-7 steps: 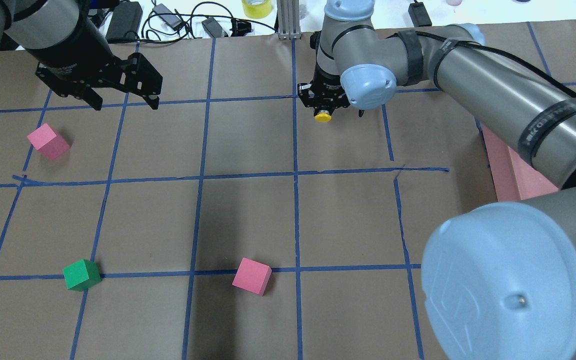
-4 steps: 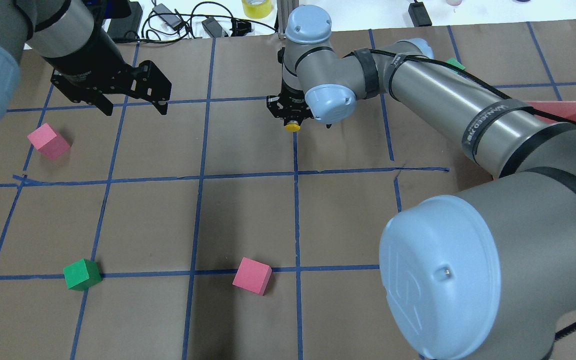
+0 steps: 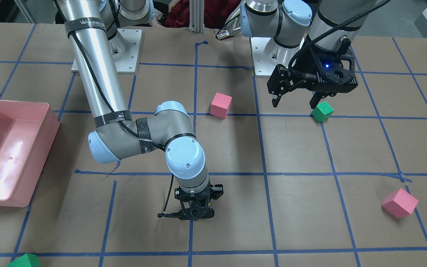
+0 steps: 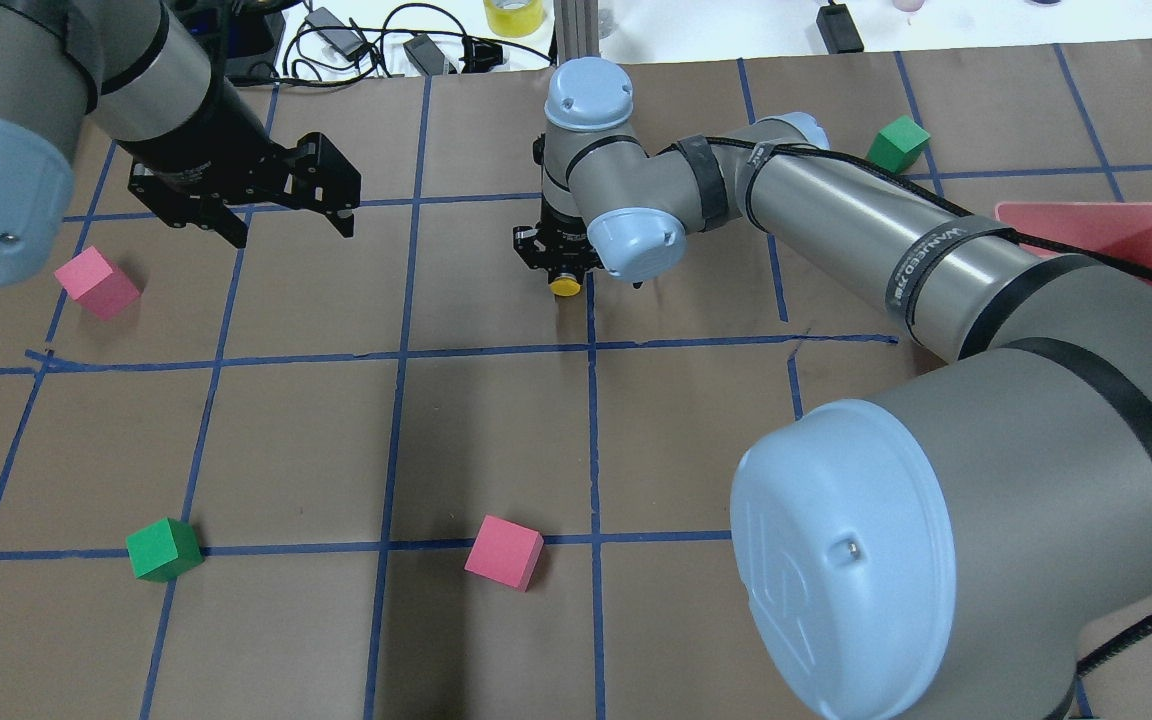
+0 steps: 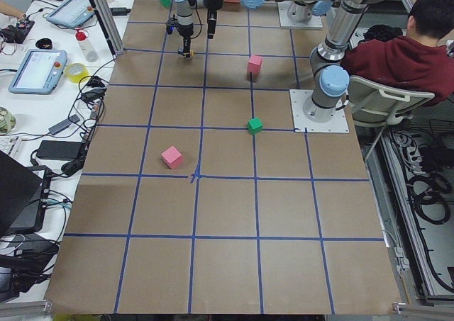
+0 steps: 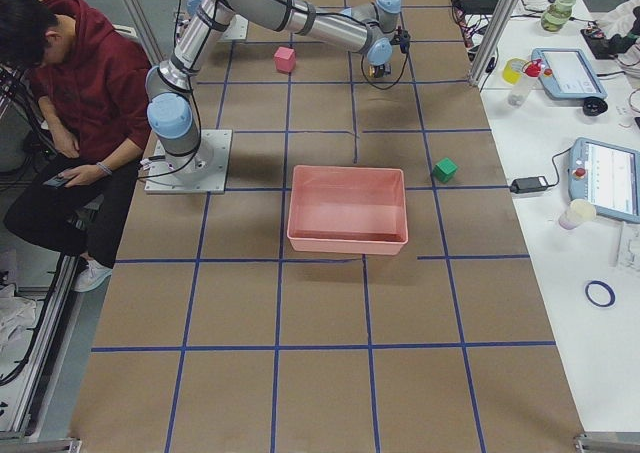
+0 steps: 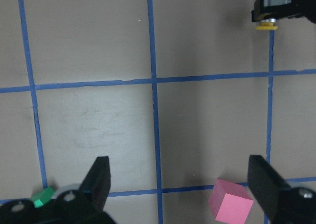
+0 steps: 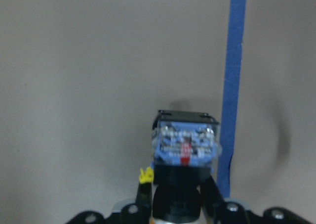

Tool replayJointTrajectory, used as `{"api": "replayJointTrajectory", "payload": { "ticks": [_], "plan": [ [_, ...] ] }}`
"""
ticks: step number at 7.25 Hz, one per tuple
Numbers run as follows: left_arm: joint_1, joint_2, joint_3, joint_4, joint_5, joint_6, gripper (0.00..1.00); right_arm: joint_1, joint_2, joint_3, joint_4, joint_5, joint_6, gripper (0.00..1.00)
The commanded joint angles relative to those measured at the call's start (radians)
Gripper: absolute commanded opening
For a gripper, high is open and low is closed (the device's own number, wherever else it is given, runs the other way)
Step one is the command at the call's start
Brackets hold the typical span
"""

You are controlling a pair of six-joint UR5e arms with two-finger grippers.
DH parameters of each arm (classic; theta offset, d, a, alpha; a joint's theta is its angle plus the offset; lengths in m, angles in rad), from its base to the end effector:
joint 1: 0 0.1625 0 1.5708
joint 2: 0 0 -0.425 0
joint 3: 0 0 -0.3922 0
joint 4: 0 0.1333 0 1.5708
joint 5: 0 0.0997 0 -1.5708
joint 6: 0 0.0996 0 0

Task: Align button upright
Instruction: 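Set the button down on the table center and open the right gripper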

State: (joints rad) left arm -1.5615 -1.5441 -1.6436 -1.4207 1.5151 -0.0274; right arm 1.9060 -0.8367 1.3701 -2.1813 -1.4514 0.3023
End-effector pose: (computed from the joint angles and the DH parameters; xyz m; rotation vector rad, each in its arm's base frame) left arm -0.1343 -0.4912 0.4807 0.0521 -3.0805 0.1595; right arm 0.3770 -0.6411 0.1877 -0.0563 3.0031 -0.0538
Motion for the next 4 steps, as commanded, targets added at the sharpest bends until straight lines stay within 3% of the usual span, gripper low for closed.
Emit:
{"api": "replayJointTrajectory", "payload": {
  "ticks": [1,3,4],
  "plan": [
    [-0.003,0.001,-0.024,0.043,0.005,-0.009,1.00,0.001,-0.031,0.012,-0.003,0.008,0.026,1.00],
    [-0.064,-0.005,-0.103,0.243,0.003,-0.009,1.00,-0.007,-0.135,0.023,0.082,-0.012,-0.012,1.00],
    [-0.104,-0.014,-0.189,0.417,0.008,-0.008,1.00,-0.025,-0.180,0.032,0.137,-0.105,-0.058,1.00]
  ]
}}
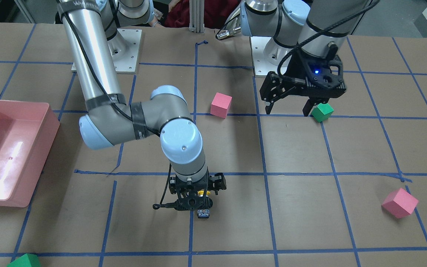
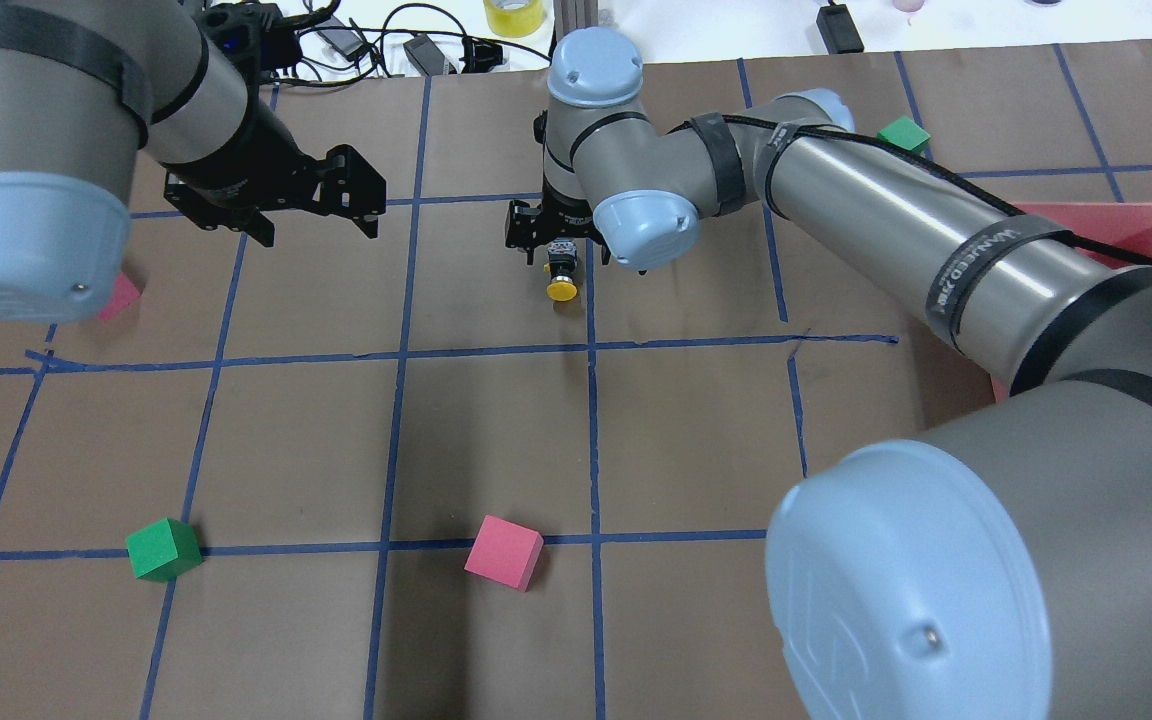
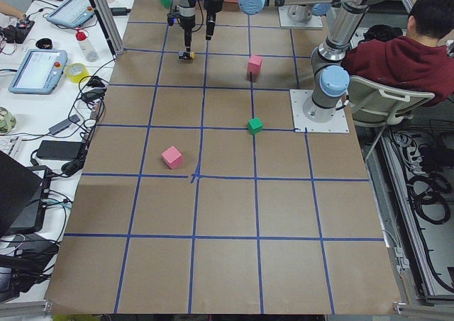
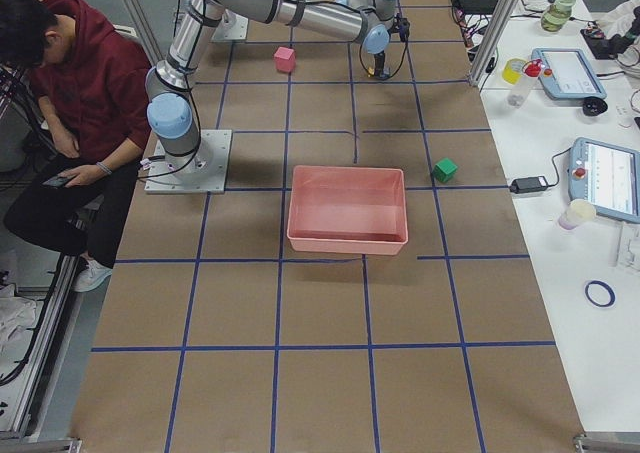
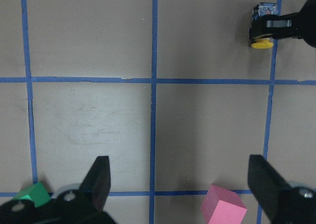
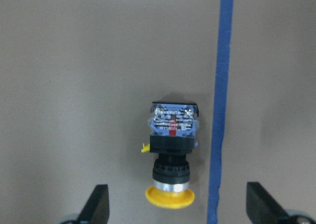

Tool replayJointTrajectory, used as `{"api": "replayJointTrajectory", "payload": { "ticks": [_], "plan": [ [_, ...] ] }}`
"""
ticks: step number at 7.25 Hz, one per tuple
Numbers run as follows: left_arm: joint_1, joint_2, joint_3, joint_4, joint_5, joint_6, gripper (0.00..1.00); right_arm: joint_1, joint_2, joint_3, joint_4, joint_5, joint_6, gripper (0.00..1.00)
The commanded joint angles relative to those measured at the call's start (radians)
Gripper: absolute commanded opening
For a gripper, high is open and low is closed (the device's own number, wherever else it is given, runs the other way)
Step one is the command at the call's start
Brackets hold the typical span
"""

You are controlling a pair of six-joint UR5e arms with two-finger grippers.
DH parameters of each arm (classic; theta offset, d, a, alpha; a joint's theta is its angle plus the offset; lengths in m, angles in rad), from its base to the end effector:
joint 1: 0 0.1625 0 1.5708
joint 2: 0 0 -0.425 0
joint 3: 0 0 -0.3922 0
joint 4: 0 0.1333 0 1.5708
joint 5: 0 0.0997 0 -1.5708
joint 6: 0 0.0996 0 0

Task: Align button upright
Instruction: 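Set the button down on the table center and open the right gripper, then move the left gripper to the button while the right arm withdraws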

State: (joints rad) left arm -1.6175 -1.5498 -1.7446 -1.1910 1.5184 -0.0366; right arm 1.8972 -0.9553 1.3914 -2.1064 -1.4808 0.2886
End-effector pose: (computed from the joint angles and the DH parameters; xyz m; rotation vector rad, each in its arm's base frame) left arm -0.1616 -0.4912 0.4532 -0.0246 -3.0606 0.3452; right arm 0.3624 -0.6268 0.2550 -0.0639 3.0234 -0.1023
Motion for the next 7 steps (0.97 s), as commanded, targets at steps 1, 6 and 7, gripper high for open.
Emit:
{"api": "replayJointTrajectory", "payload": {
  "ticks": [1,6,7],
  "plan": [
    [-0.059,-0.019,-0.180,0.359,0.006,0.000,1.00,-0.044,-0.106,0.036,0.080,-0.111,-0.055,1.00],
    [-0.155,-0.287,-0.329,0.930,0.005,-0.090,1.00,-0.354,-0.472,0.069,0.552,-0.102,-0.335,1.00],
    [-0.169,-0.373,-0.323,1.068,0.011,-0.151,1.00,-0.349,-0.496,0.055,0.571,-0.101,-0.327,1.00]
  ]
}}
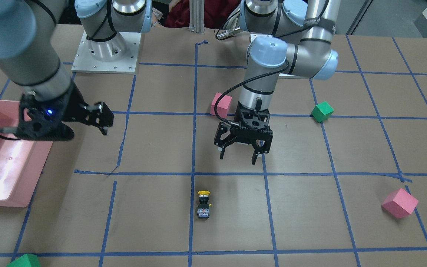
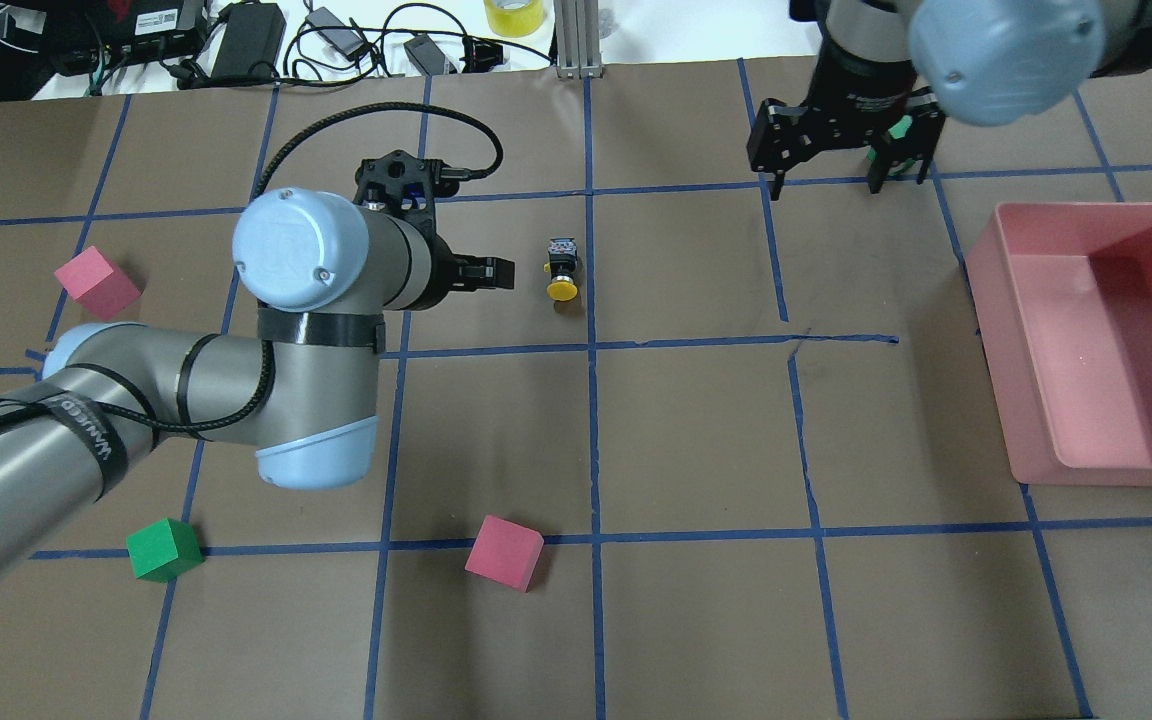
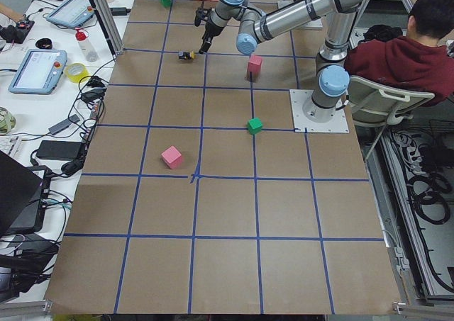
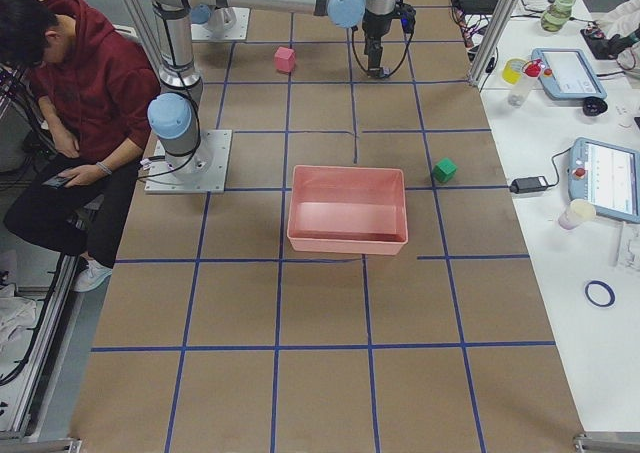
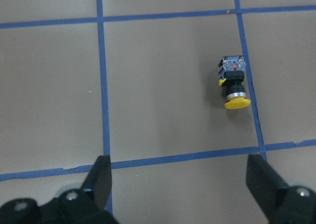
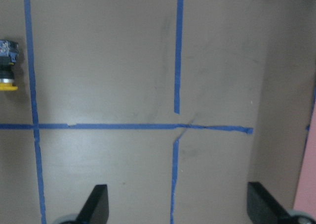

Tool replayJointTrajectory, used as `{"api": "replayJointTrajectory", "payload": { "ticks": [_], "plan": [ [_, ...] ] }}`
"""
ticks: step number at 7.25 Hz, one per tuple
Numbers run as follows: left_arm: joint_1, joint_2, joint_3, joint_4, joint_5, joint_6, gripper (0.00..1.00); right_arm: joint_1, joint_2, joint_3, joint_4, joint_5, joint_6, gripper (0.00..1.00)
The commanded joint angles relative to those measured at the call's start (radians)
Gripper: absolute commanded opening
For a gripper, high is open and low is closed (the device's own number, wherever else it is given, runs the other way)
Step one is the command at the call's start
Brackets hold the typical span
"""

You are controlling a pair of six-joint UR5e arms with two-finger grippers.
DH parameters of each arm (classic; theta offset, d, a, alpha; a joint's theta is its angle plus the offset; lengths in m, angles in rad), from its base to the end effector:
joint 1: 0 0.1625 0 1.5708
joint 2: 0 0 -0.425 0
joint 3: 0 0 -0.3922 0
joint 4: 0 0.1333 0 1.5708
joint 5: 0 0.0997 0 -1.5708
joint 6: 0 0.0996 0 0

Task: Align button upright
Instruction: 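Move the left gripper to the button while the right arm withdraws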

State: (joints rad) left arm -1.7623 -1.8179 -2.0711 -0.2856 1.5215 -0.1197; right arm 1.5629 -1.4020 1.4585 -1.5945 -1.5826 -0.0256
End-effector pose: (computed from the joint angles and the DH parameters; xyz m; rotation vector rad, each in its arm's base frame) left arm -0.2362 -0.4922 0.2736 -0.1242 -2.9066 0.7809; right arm 0.1277 -0.5604 0.4565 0.0280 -3.1298 -0.0516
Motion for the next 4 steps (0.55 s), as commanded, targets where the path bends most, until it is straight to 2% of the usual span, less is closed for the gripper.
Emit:
{"api": "replayJointTrajectory", "payload": {
  "ticks": [1,2,4],
  "plan": [
    [-0.032,-0.173,0.005,0.289,0.015,-0.092,1.00,-0.014,-0.051,-0.001,0.068,0.001,-0.010,1.00],
    [-0.037,-0.235,0.022,0.392,0.035,-0.160,1.00,-0.006,-0.063,-0.009,0.085,0.000,-0.010,1.00],
    [-0.101,-0.351,0.112,0.447,0.130,-0.260,1.00,0.012,-0.069,-0.001,0.082,0.006,-0.010,1.00]
  ]
}}
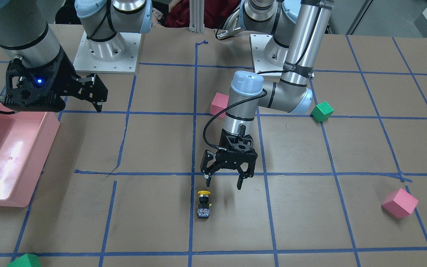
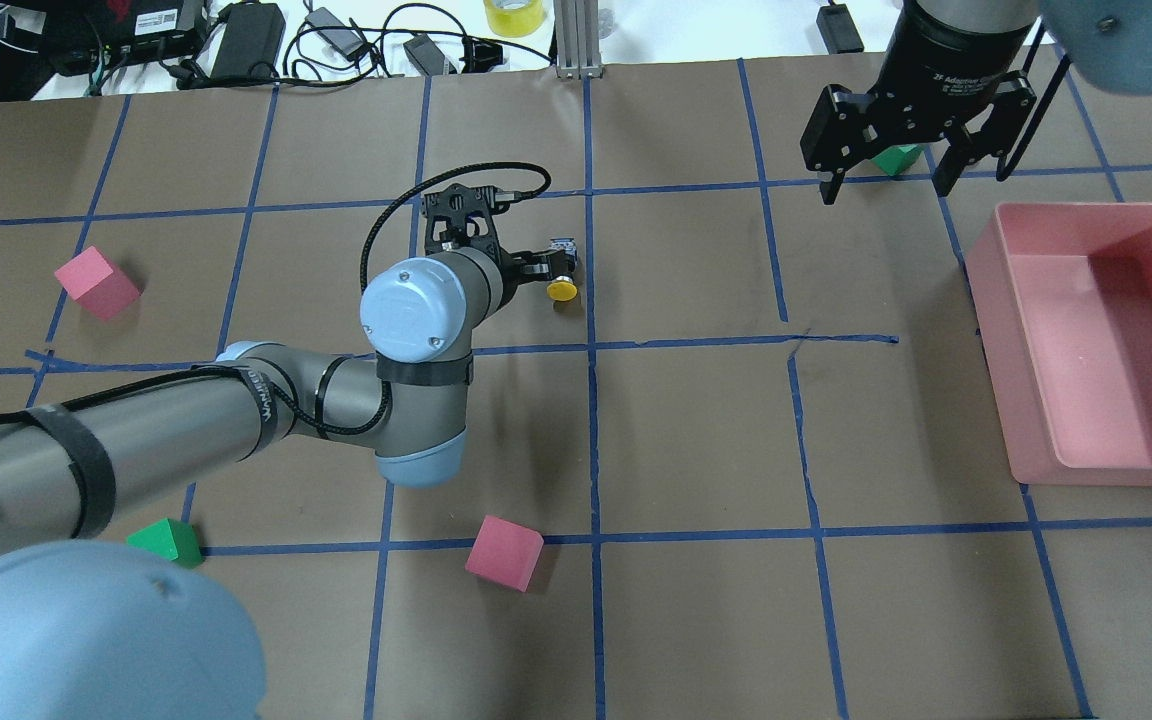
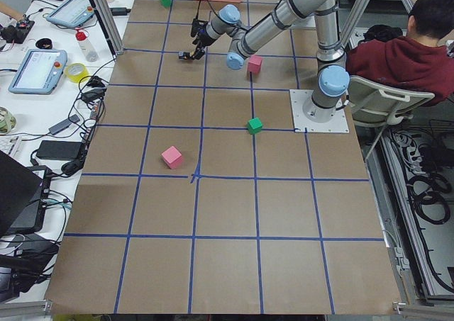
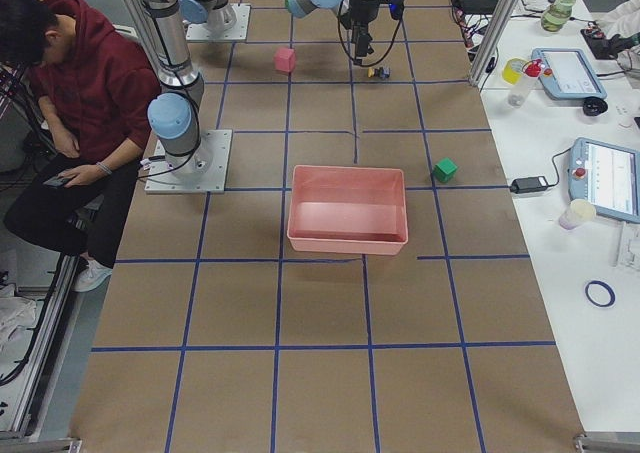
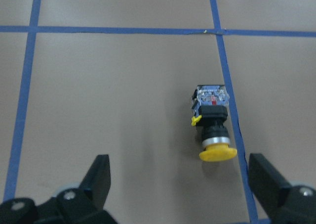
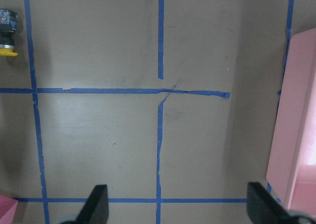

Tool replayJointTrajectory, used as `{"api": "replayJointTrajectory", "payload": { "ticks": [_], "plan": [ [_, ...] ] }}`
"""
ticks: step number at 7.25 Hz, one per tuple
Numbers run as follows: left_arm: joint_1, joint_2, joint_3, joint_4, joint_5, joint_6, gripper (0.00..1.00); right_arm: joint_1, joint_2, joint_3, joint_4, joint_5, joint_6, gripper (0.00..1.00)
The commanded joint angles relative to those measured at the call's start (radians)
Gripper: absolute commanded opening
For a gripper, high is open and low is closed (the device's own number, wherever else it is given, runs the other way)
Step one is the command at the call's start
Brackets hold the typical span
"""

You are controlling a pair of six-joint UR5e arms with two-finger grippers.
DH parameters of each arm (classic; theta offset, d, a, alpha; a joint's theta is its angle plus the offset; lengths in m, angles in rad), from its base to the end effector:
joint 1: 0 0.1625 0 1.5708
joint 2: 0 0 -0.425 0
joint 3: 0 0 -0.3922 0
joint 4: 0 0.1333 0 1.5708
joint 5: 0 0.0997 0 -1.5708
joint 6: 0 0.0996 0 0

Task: Align button upright
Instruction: 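Move the left gripper to the button while the right arm withdraws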

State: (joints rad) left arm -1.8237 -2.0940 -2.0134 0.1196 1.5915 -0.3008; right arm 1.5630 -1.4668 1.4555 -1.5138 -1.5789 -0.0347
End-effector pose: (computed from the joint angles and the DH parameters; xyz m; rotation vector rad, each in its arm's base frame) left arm -0.2712 -0.5249 0.1996 0.0776 -2.7832 1.0230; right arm 0.1283 -0.5324 0.4856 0.0424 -3.1333 -0.0719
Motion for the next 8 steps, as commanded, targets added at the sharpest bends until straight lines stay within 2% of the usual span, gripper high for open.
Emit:
{"api": "replayJointTrajectory", "payload": {
  "ticks": [1,2,6,7,8],
  "plan": [
    [-0.069,-0.116,0.086,0.055,0.091,-0.090,1.00,0.023,-0.003,0.009,-0.002,0.003,0.001,1.00],
    [-0.071,-0.153,0.085,0.116,0.090,-0.080,1.00,0.023,-0.003,0.012,0.000,0.003,-0.001,1.00],
    [-0.081,-0.198,0.068,0.178,0.100,0.012,0.99,0.023,-0.001,0.023,0.003,-0.003,-0.002,1.00],
    [-0.083,-0.204,0.067,0.193,0.105,0.014,0.85,0.023,0.003,0.020,-0.008,0.002,-0.001,1.00],
    [-0.083,-0.204,0.068,0.193,0.104,0.019,0.56,0.023,0.002,0.022,-0.006,-0.004,-0.002,1.00]
  ]
}}
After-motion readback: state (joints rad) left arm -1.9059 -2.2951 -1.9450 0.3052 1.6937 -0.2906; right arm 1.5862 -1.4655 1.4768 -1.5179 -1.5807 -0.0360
